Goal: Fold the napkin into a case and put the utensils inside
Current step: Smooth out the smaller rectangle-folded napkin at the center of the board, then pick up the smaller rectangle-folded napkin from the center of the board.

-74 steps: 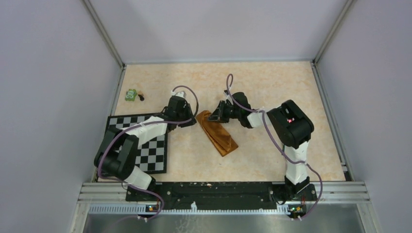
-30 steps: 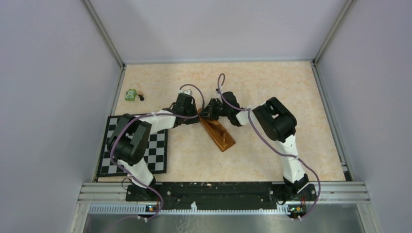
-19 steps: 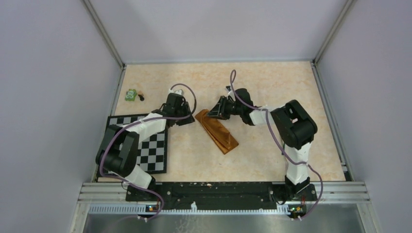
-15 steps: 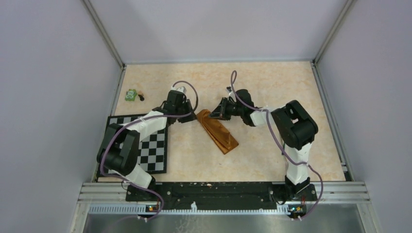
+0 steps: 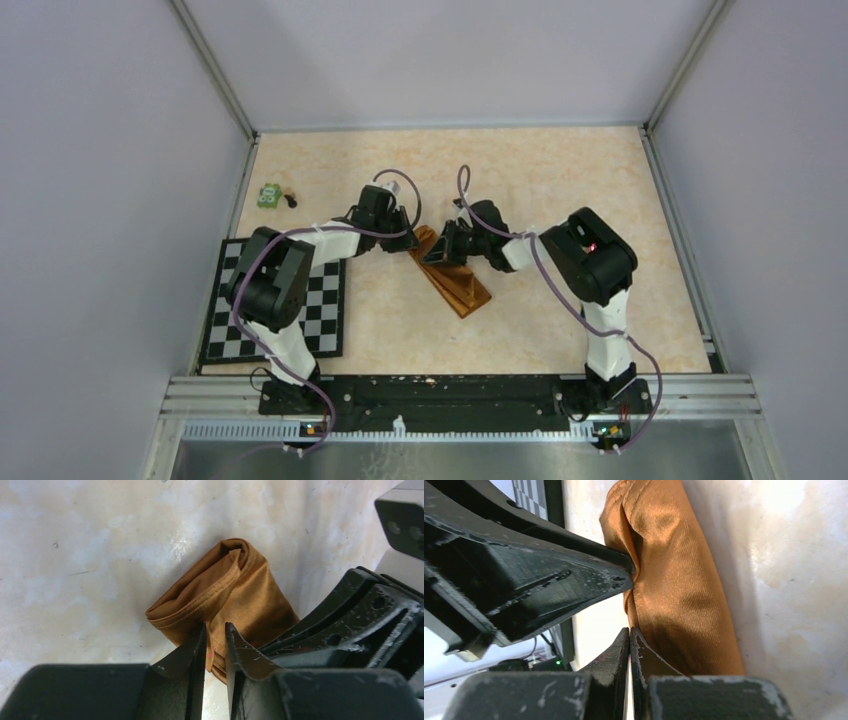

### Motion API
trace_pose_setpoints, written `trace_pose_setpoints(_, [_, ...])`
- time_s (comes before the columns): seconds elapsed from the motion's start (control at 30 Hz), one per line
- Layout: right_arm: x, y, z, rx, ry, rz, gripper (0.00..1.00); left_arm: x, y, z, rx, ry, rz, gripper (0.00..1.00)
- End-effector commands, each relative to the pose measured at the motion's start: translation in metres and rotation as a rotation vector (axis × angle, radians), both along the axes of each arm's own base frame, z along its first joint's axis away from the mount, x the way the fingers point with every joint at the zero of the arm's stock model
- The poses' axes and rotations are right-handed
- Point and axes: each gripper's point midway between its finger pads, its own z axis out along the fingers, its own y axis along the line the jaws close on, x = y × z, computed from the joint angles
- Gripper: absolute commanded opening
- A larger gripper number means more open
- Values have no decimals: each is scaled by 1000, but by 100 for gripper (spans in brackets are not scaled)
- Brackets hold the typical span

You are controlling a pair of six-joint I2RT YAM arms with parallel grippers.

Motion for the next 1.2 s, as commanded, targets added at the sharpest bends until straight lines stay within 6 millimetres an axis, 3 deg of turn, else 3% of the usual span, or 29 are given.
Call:
trace_pose_setpoints(0.0, [5, 0, 33, -9, -126, 29, 2, 8, -5, 4, -4, -34, -9, 26])
trace_pose_setpoints(0.07, [1, -5, 48, -41, -203, 65, 12, 8, -2, 6, 13, -42, -15, 27])
trace_pose_setpoints(0.2, [-11, -27, 80, -132, -376, 129, 43, 0, -1, 21, 7, -43, -40, 35])
trace_pose_setpoints(0.27, [-22, -36, 86, -175, -424, 182, 53, -4, -2, 35, -13, -49, -52, 42])
trace_pose_setpoints(0.43, [-43, -65, 78, -332, -565, 235, 77, -19, 10, 60, -100, 1, -23, 61])
trace_pose_setpoints(0.67, [-54, -69, 66, -583, -680, 281, 76, -39, 51, 72, -232, 82, 81, 67])
trace_pose_setpoints(0.8, [-56, -60, 51, -683, -682, 328, 66, -53, 65, 69, -232, 89, 103, 68])
trace_pose_setpoints(1.0, [-56, -50, 33, -821, -714, 365, 48, -70, 72, 63, -233, 97, 102, 68])
trace_pose_setpoints(1.17, [-57, -44, 32, -887, -761, 373, 56, -82, 65, 55, -284, 128, 73, 64])
